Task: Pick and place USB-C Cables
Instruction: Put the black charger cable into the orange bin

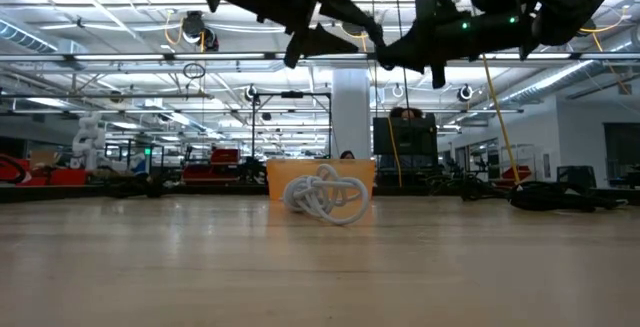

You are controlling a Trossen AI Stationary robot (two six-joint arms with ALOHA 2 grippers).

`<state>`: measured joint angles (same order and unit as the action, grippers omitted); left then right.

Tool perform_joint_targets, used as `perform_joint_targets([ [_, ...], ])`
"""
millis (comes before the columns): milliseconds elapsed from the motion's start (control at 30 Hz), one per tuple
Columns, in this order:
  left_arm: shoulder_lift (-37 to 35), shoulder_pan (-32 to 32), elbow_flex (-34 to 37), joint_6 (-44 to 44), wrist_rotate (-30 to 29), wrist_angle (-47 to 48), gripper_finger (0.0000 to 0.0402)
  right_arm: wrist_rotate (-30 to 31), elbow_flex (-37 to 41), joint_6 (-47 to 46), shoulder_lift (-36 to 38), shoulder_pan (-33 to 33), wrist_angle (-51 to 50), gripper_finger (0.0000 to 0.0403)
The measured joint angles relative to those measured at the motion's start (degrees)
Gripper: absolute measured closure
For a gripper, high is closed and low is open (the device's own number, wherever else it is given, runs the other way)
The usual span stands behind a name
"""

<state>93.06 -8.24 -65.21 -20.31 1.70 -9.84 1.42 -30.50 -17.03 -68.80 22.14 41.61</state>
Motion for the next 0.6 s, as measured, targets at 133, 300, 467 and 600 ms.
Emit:
perform_joint_targets([
  [133, 0.00, 0.11, 0.00, -1.88, 0.30, 3.77, 0.0160, -1.28, 0.00, 0.15, -5.21, 1.27, 3.30, 0.0399],
  [300, 0.00, 0.31, 0.00, -4.11, 4.18, 5.36, 0.0160, -1.65, 0.00, 0.17, -14.27, 2.26, 12.39, 0.0399],
  [467, 0.00, 1.23, 0.00, -5.38, 6.83, 6.43, 0.0160, -1.66, -1.25, 0.16, -20.19, 4.00, 17.09, 0.0398],
  [600, -0.15, 2.12, 0.00, -5.51, 7.08, 7.60, 0.0160, -1.82, -3.99, 0.03, -23.98, 4.21, 14.63, 0.0398],
])
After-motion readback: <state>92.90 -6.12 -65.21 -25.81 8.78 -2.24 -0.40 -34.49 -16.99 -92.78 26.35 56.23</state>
